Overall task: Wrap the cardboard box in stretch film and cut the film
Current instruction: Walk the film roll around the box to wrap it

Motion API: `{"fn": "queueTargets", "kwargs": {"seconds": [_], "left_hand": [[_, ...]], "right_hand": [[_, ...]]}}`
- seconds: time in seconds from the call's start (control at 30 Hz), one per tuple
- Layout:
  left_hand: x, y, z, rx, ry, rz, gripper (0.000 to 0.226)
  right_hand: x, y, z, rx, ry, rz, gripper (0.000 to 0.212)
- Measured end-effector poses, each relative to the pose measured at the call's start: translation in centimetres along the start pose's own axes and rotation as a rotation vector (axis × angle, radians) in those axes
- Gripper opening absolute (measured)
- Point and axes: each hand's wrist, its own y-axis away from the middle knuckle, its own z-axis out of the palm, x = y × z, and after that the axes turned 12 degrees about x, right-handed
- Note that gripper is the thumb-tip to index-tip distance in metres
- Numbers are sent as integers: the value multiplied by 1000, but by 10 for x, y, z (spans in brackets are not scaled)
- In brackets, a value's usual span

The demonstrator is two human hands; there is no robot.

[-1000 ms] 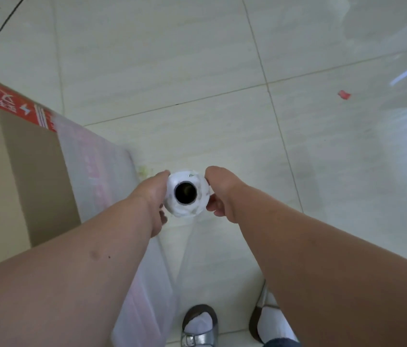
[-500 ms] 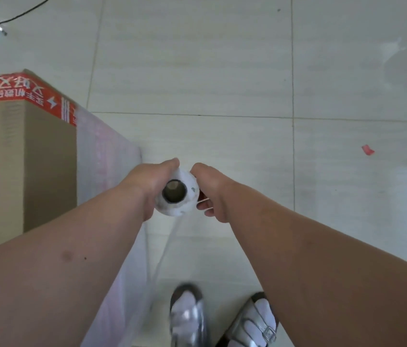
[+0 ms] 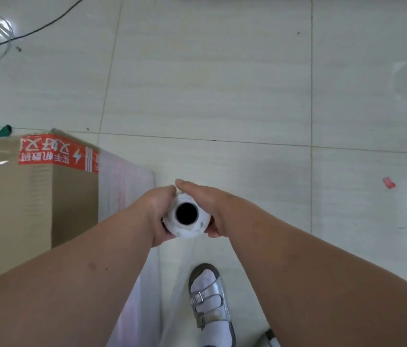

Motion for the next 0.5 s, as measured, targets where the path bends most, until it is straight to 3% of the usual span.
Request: {"fn": "queueTargets", "kwargs": {"seconds": [0.23, 0.37, 0.5], "left_hand": [[54, 16, -4, 87, -201, 246, 21], [92, 7, -10, 199, -269, 463, 17], [89, -23, -22, 223, -149, 350, 13]], "right_hand": [[-43, 5, -14, 16, -65, 3, 27], [-71, 4, -25, 76, -20, -51, 24], [-82, -9, -29, 103, 64, 2, 31]]}}
